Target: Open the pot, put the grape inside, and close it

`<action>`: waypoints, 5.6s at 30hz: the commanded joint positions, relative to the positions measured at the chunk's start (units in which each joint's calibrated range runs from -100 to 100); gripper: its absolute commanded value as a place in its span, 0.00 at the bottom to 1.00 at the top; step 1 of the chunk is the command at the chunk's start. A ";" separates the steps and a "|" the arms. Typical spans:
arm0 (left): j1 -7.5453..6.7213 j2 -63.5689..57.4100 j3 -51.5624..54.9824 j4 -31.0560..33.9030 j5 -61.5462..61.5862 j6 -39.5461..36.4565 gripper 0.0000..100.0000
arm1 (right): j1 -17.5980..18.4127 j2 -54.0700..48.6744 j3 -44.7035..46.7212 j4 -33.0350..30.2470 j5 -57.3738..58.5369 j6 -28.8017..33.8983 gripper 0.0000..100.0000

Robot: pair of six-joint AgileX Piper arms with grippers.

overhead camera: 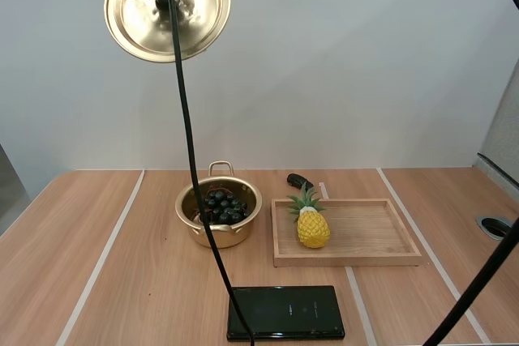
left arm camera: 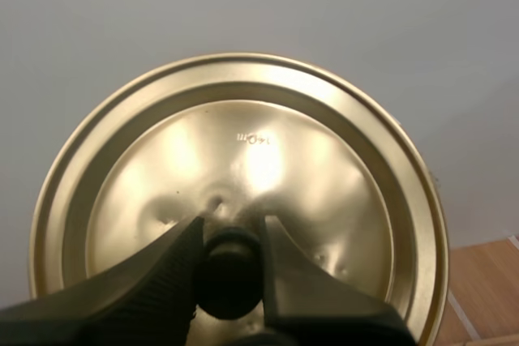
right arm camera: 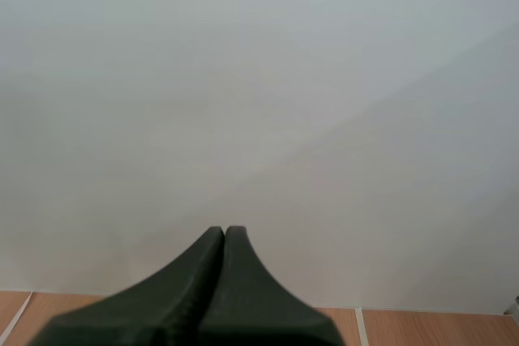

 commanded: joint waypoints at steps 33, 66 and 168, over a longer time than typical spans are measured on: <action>-0.03 9.77 27.84 -16.28 -15.20 6.52 0.00 | -0.27 -0.73 -0.60 -3.30 0.49 0.08 0.00; -0.03 27.79 14.96 -11.19 9.58 7.62 0.00 | -0.27 -5.34 -0.48 -4.75 2.47 -0.31 0.00; -2.02 32.32 15.34 -5.36 -2.00 10.58 1.00 | -0.27 -5.65 -0.48 -5.28 6.51 -0.31 0.00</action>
